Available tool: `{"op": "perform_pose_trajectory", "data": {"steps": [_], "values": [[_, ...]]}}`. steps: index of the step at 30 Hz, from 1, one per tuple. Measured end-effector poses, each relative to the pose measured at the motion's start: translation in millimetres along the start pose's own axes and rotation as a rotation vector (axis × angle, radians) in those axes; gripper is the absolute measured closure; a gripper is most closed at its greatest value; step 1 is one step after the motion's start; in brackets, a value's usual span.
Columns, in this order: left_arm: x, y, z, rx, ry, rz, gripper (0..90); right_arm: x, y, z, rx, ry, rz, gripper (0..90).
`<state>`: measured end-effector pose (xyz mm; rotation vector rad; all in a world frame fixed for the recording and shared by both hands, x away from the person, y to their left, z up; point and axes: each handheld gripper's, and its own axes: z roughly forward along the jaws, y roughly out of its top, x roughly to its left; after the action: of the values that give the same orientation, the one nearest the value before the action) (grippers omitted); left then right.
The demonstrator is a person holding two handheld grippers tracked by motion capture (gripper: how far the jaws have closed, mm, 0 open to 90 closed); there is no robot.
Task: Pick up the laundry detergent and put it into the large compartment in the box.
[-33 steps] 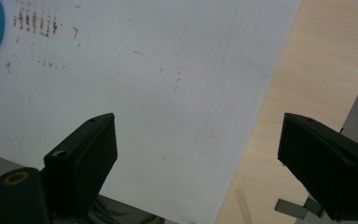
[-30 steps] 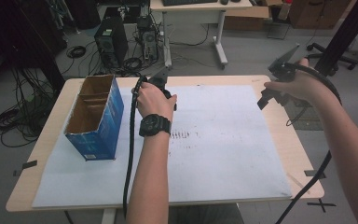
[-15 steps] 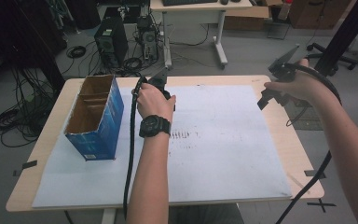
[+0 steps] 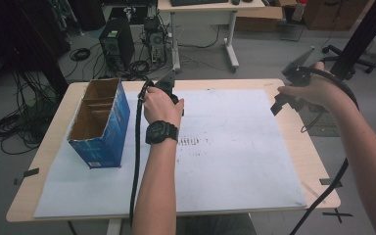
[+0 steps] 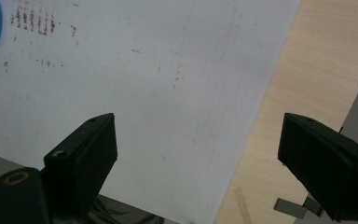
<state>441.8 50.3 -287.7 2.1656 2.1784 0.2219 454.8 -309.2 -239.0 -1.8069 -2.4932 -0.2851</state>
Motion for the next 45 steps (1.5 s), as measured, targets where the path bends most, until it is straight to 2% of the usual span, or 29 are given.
{"op": "perform_pose_trajectory", "data": {"steps": [10,16,33,45], "values": [[0.2,-0.1,-1.0,0.008,-0.006,0.014,37.4,2.1,0.4,1.5,0.002,-0.004,-0.006,11.9],[-0.5,-0.3,-8.2,0.012,-0.011,0.03,37.5,2.2,0.0,2.9,0.002,-0.003,-0.003,11.9],[1.2,0.7,-42.8,-0.01,-0.005,0.049,37.5,1.9,0.3,0.8,0.002,-0.002,-0.001,11.9],[1.4,2.2,-73.9,-0.026,-0.02,0.068,37.5,0.9,-1.2,-5.1,-0.002,-0.005,0.003,11.9]]}}
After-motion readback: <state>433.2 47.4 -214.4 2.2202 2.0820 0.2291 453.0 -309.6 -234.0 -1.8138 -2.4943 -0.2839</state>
